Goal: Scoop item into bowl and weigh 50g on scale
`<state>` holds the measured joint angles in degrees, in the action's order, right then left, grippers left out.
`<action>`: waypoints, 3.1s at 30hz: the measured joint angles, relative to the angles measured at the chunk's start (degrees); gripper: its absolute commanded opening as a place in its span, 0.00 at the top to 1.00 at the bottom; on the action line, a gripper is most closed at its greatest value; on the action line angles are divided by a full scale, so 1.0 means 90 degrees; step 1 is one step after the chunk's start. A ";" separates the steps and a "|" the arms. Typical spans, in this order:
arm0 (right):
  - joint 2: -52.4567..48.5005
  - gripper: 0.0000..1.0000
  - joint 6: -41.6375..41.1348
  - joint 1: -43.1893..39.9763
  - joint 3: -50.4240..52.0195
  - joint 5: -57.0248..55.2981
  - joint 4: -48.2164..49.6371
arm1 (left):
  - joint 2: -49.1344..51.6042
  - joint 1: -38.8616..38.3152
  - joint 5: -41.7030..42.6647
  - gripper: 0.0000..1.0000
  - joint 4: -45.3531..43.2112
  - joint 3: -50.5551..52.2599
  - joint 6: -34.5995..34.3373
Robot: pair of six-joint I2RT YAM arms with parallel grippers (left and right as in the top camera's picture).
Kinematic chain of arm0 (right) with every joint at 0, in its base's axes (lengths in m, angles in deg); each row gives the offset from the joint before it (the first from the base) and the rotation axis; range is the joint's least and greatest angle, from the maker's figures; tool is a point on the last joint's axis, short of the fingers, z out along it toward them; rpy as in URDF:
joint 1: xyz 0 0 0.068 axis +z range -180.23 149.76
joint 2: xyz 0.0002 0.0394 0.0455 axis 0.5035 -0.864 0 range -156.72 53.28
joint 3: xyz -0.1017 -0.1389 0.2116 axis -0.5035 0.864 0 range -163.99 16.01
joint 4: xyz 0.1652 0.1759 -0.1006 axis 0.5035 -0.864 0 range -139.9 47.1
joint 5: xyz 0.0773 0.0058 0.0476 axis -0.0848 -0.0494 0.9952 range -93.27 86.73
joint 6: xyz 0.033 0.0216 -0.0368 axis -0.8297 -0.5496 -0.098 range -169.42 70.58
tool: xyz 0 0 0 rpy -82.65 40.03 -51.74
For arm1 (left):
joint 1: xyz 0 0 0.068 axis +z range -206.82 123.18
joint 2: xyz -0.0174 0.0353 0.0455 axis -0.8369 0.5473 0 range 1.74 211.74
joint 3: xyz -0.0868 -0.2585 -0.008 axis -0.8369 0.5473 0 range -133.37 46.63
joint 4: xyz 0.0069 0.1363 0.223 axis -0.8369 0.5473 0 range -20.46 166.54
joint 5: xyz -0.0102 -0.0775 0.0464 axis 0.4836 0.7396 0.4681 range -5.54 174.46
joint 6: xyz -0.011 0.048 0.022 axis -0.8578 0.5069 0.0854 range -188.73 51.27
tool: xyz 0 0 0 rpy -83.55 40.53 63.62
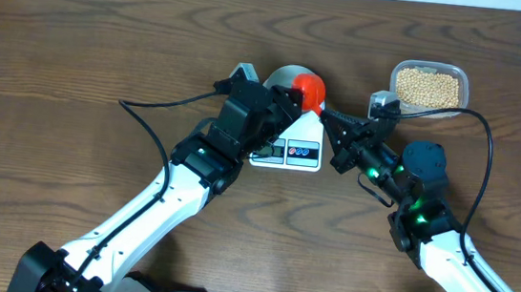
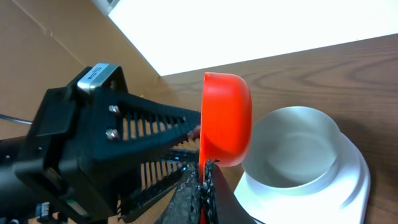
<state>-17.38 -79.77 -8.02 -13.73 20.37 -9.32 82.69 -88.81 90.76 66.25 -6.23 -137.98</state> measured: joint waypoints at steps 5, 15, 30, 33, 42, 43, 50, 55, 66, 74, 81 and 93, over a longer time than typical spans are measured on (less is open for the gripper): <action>0.0000 0.99 0.0000 -0.0005 -0.0002 -0.0321 -0.0148 | 0.0000 0.0000 0.0000 0.38 -0.0117 0.0000 0.0104; 0.0000 0.99 0.0049 -0.0410 -0.0015 -0.0729 -0.0148 | 0.0000 0.0000 0.0000 0.30 -0.0189 0.0000 0.1022; -0.0012 0.99 0.0607 -0.1010 -0.0780 -0.0826 -0.1253 | 0.0000 0.0000 -0.0202 0.17 -0.0187 0.0000 0.2033; -0.0012 0.99 0.0777 -0.1076 -0.1078 -0.0843 -0.1464 | 0.0000 0.0002 -0.0401 0.17 -0.0129 0.0000 0.2057; -0.0012 0.99 0.0947 -0.1151 -0.1324 -0.0865 -0.1552 | -0.0002 0.0012 -0.0801 0.17 0.0719 0.0000 0.2062; -0.0012 0.99 0.0950 -0.1151 -0.1324 -0.0865 -0.1557 | -0.0002 0.0012 -0.0821 0.17 0.0797 0.0000 0.2059; -0.0012 0.99 0.0971 -0.1151 -0.1324 -0.0925 -0.1549 | -0.0002 0.0032 -0.0908 0.61 0.0673 0.0000 0.2463; -0.0012 0.99 0.0974 -0.1151 -0.1324 -0.1124 -0.1525 | -0.0002 0.0049 -0.0937 0.70 0.0486 0.0000 0.3177; -0.0012 0.99 0.1163 -0.1151 -0.1324 -0.1345 -0.1302 | -0.0002 0.0221 -0.1030 0.92 0.0707 -0.0005 0.4255; -0.0019 0.99 0.1256 -0.1151 -0.1324 -0.1348 -0.1292 | -0.0002 0.0221 -0.1032 0.93 0.1574 -0.0532 0.4826; -0.0085 0.99 0.1263 -0.1151 -0.1324 -0.1348 -0.1239 | -0.0007 0.0221 -0.0918 0.93 0.2730 -0.0794 0.4920; -0.0097 0.99 0.1263 -0.1151 -0.1324 -0.1348 -0.1158 | 0.0457 -0.0544 -0.0527 0.93 0.3053 -0.0797 0.5824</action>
<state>-18.25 -68.40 -18.38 -25.64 8.24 -19.74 86.80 -93.70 86.02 93.72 -13.40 -85.57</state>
